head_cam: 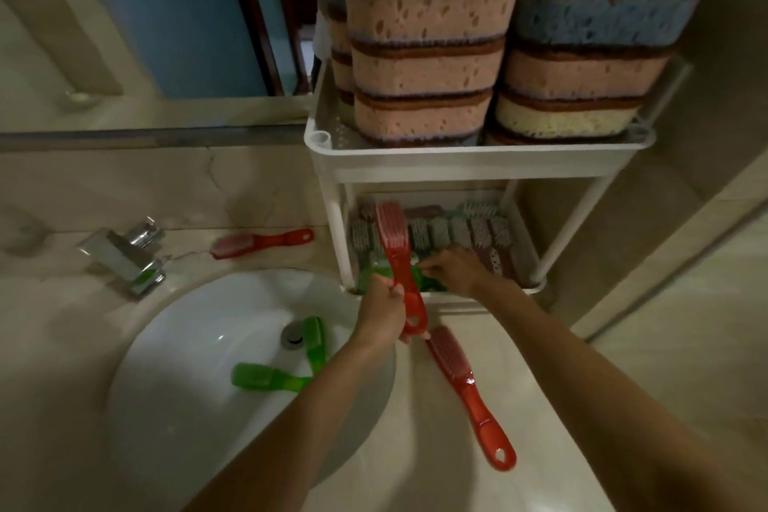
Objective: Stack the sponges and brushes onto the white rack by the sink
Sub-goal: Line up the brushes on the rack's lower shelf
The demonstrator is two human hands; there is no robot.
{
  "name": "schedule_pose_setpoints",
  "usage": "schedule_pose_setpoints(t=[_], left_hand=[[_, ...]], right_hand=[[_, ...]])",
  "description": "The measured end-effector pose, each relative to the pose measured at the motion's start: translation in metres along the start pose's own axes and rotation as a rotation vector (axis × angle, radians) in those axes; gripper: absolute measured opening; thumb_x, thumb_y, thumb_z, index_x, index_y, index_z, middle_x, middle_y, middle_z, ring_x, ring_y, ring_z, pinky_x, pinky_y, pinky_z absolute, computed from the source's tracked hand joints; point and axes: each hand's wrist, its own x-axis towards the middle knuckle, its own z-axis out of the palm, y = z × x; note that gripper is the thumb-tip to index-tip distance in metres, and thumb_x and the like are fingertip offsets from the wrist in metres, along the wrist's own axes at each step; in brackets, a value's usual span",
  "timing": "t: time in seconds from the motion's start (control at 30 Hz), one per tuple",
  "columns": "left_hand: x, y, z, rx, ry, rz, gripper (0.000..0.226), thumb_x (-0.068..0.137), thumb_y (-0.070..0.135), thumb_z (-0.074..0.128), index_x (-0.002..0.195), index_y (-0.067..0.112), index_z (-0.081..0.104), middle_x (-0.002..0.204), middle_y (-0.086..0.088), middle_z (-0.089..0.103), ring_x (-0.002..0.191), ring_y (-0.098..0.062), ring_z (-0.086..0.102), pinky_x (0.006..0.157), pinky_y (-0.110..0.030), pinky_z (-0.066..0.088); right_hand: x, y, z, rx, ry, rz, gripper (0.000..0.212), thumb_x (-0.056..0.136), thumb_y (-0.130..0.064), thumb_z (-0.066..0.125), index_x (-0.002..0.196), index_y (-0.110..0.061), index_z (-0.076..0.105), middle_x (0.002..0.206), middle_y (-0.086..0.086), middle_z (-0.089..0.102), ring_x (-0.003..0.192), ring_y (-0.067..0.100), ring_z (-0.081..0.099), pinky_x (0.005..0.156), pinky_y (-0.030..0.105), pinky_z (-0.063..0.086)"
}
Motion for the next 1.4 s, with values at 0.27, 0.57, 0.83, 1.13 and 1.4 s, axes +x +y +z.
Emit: schedule_pose_setpoints(t=[0.27, 0.57, 0.83, 1.13, 1.4], left_hand=[[0.005, -0.009, 0.006, -0.014, 0.007, -0.035, 0.01, 0.102, 0.017, 0.029, 0.102, 0.009, 0.035, 0.096, -0.019, 0.06, 0.03, -0.005, 0.055, 0.029, -0.016, 0.036], [0.001, -0.006, 0.006, -0.079, -0.021, -0.055, 0.007, 0.102, 0.015, 0.028, 0.103, 0.011, 0.034, 0.089, -0.015, 0.063, 0.043, -0.012, 0.062, 0.032, -0.017, 0.043], [0.011, -0.006, 0.024, 0.098, -0.013, 0.1, 0.008, 0.1, 0.016, 0.034, 0.106, 0.011, 0.035, 0.109, -0.021, 0.058, 0.074, -0.027, 0.07, 0.038, -0.02, 0.051], [0.024, -0.003, 0.013, 0.323, -0.048, 0.317, 0.026, 0.096, 0.005, 0.036, 0.077, 0.019, 0.047, 0.083, -0.002, 0.054, 0.079, -0.021, 0.056, 0.064, -0.026, 0.046], [0.036, -0.026, -0.01, 0.919, 0.118, 0.439, 0.046, 0.092, -0.002, 0.039, 0.135, 0.011, 0.045, 0.14, -0.004, 0.044, 0.132, -0.021, 0.036, 0.112, -0.03, 0.024]], right_hand=[[0.026, 0.021, 0.041, 0.054, 0.119, -0.108, 0.035, 0.087, -0.005, 0.055, 0.112, -0.026, 0.068, 0.116, 0.012, 0.066, 0.105, 0.031, 0.061, 0.094, 0.044, 0.048], [-0.009, -0.005, 0.01, 0.469, 0.155, 0.011, 0.029, 0.093, 0.003, 0.044, 0.109, -0.001, 0.068, 0.102, 0.015, 0.065, 0.094, 0.021, 0.057, 0.088, 0.024, 0.04], [-0.043, -0.032, -0.027, 0.9, 0.023, 0.247, 0.02, 0.089, -0.026, 0.058, 0.092, -0.007, 0.066, 0.076, -0.005, 0.058, 0.069, 0.004, 0.051, 0.062, 0.019, 0.04], [-0.01, -0.024, -0.04, 0.432, 0.131, 0.28, 0.006, 0.089, -0.011, 0.054, 0.095, -0.013, 0.053, 0.091, 0.006, 0.057, 0.082, 0.019, 0.057, 0.067, 0.022, 0.048], [0.021, -0.034, -0.025, -0.022, -0.004, 0.11, 0.016, 0.087, -0.006, 0.055, 0.103, -0.005, 0.059, 0.109, 0.016, 0.066, 0.092, 0.027, 0.064, 0.078, 0.03, 0.05]])
